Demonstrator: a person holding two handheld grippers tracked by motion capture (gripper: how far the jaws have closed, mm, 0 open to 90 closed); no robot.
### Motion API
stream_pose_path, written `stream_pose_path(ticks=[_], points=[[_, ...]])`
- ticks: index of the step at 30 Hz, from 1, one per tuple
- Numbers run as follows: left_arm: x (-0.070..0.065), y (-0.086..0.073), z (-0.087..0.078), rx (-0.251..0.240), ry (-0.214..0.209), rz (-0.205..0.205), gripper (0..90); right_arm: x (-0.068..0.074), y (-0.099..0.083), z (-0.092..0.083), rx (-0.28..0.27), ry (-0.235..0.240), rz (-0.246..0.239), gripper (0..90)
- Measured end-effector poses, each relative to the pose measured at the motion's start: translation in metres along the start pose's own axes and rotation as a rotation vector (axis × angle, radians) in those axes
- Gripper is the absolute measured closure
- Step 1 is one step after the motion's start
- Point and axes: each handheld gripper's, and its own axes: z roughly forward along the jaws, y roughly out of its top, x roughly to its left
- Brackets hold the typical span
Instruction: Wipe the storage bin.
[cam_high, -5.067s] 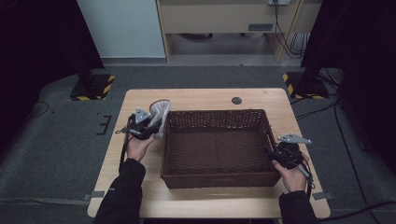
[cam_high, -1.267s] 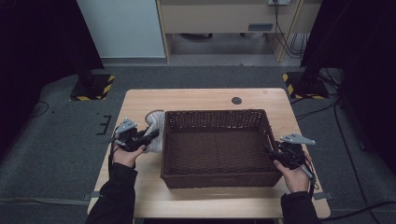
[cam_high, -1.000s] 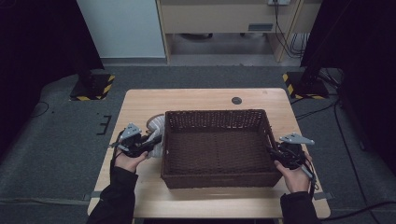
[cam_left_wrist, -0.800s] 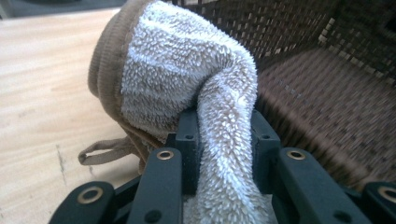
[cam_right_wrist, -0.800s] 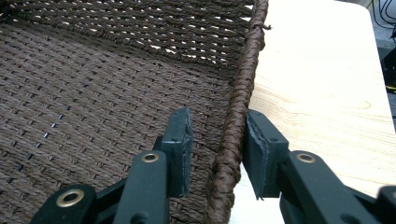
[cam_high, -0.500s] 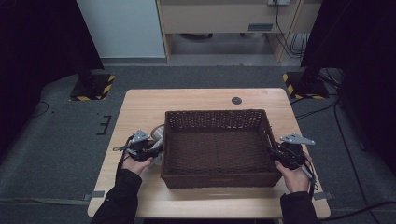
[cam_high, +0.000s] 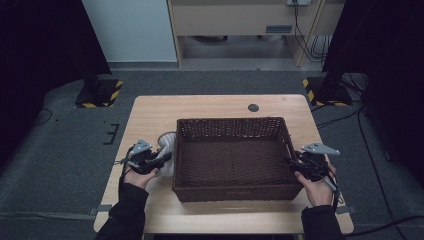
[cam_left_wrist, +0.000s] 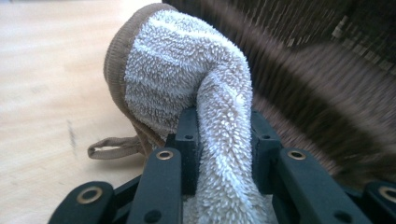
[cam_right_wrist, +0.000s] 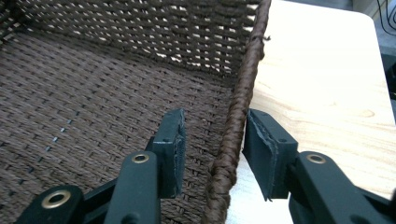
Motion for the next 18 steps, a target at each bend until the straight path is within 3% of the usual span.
stream_pose_path(ticks=[6,11,15,18], points=[[-0.013,0.005,-0.018,-0.028,-0.025,0.038,69.6,-0.005,0.001,-0.007,0.006,0.015,-0.003,67.7],[-0.02,0.006,-0.011,-0.015,-0.032,0.062,69.7,-0.004,0.001,-0.006,0.02,-0.004,-0.008,74.1],[-0.017,0.01,-0.007,-0.018,-0.023,0.052,70.0,-0.003,0.001,-0.005,0.016,0.002,0.028,74.8],[-0.012,0.012,-0.003,-0.022,-0.008,0.051,70.0,0.001,0.002,-0.002,0.014,-0.002,0.028,74.4]])
